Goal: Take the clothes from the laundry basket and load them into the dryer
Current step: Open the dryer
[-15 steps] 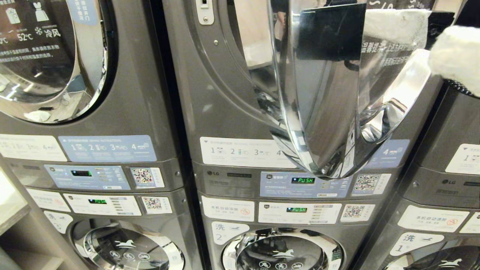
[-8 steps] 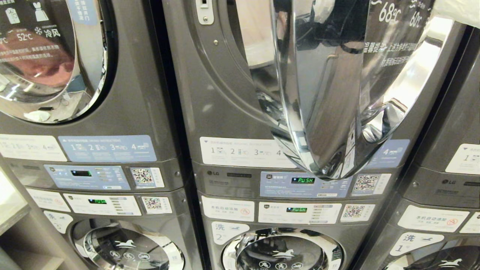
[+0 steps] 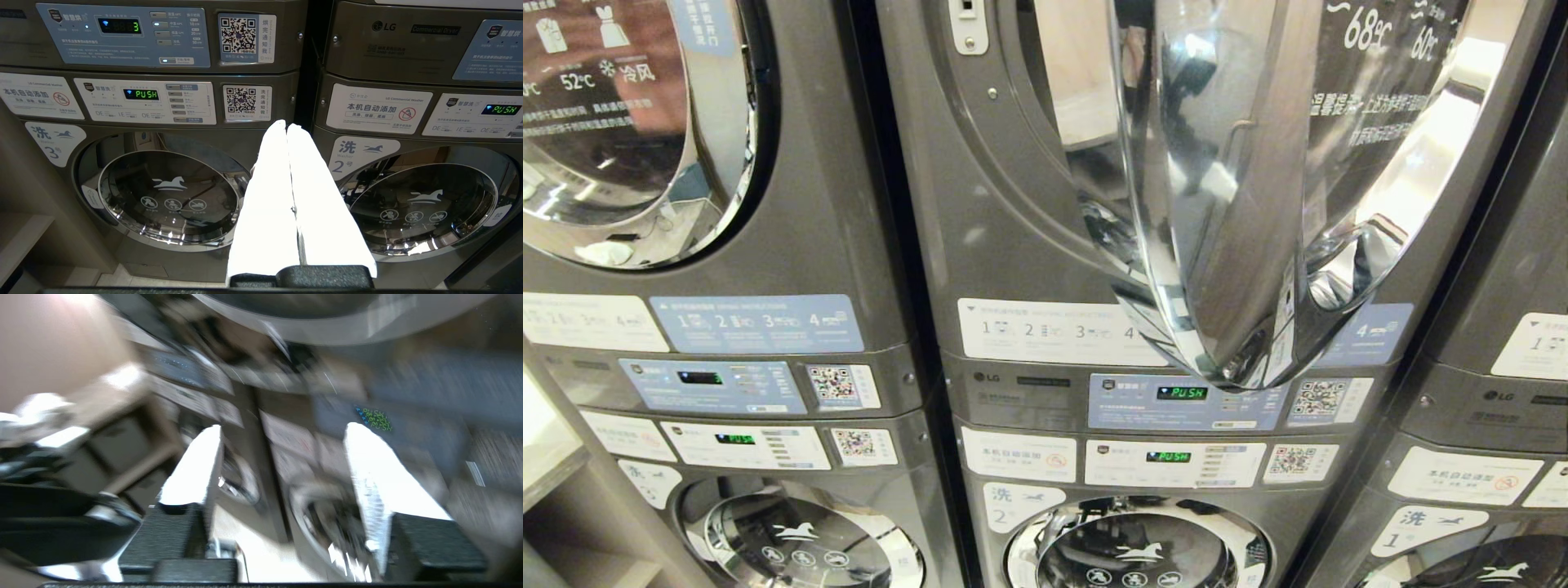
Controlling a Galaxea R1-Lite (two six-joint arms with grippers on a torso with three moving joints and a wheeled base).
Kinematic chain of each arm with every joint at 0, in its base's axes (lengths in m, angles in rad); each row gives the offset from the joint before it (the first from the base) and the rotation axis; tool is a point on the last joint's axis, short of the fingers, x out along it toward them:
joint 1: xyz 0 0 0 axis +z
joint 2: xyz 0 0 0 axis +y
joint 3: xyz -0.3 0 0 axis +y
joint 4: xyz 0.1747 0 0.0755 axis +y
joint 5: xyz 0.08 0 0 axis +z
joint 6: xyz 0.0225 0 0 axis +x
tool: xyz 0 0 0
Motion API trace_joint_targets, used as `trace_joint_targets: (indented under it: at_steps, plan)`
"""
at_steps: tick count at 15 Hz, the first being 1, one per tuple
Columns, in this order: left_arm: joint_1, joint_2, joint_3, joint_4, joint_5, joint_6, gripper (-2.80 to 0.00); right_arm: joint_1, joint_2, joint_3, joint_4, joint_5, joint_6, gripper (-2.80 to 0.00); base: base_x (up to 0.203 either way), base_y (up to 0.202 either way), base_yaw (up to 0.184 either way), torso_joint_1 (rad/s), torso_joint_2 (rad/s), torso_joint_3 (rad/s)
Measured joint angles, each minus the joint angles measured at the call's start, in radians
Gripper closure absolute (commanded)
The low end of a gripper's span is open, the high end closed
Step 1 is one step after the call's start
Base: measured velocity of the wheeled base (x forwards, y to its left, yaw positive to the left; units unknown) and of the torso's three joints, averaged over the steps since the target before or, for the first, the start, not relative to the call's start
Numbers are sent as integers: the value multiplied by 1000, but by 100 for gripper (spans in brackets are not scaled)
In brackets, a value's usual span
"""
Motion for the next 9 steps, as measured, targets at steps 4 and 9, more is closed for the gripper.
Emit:
trace_joint_targets:
  at_steps: [4, 9]
  plan:
    - [0, 0, 1, 0, 0, 0, 0, -206, -159, 340, 106, -230, -73, 0, 0, 0, 0, 0, 0, 0]
    - [0, 0, 1, 0, 0, 0, 0, -226, -341, 638, 81, -445, -338, 0, 0, 0, 0, 0, 0, 0]
